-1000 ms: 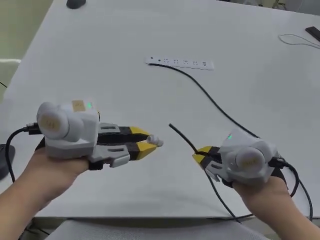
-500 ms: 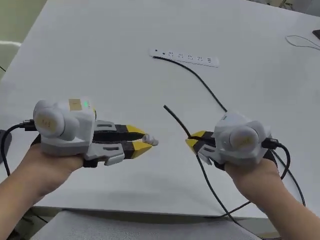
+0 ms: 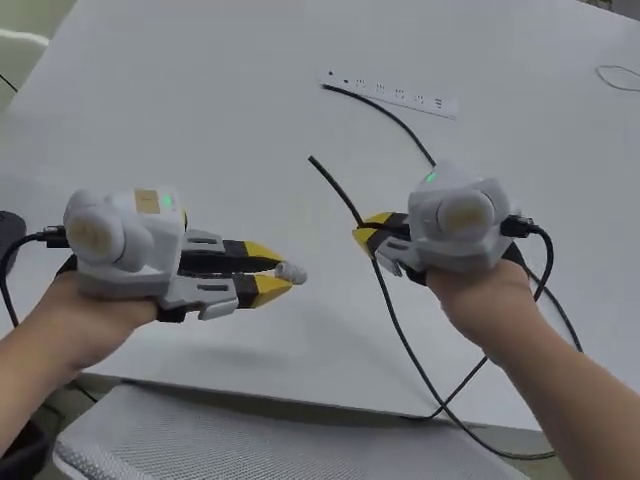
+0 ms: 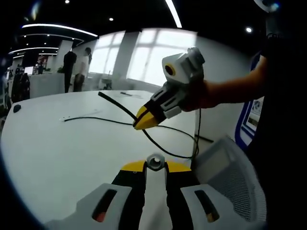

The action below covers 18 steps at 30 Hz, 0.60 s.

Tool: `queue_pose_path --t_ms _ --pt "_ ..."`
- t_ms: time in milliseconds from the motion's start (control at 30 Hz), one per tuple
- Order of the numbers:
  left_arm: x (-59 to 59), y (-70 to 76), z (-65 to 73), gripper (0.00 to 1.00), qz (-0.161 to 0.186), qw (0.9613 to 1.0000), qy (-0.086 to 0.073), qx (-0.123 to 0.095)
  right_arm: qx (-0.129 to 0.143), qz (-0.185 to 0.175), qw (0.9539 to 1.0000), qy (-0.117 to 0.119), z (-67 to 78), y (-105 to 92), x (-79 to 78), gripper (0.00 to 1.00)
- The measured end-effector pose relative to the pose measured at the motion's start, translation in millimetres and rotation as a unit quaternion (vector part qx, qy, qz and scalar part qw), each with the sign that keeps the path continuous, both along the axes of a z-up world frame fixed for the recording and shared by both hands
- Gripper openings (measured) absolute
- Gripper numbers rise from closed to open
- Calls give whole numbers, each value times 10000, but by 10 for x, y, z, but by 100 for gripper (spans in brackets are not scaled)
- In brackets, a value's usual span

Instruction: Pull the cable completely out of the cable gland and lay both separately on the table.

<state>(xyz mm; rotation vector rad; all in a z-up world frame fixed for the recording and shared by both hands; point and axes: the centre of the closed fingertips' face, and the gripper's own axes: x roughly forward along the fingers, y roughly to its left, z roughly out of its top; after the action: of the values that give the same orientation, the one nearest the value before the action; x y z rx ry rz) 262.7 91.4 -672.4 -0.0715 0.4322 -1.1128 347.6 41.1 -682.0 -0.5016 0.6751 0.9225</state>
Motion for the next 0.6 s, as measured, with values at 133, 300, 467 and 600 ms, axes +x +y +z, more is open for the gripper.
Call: queue_pose_path --t_ms 133,300,467,600 --pt "-20 47 -79 15 38 10000 37 -4 -96 129 9999 -24 -37 124 57 0" --pt "-25 109 -153 15 123 9999 116 -21 -179 359 9992 -79 -90 303 118 0" --pt "-47 171 -241 15 156 9998 151 13 -293 656 9974 -79 -164 511 106 0" --pt "-44 215 -319 15 199 9996 210 17 -357 868 9956 -51 -232 683 117 0"
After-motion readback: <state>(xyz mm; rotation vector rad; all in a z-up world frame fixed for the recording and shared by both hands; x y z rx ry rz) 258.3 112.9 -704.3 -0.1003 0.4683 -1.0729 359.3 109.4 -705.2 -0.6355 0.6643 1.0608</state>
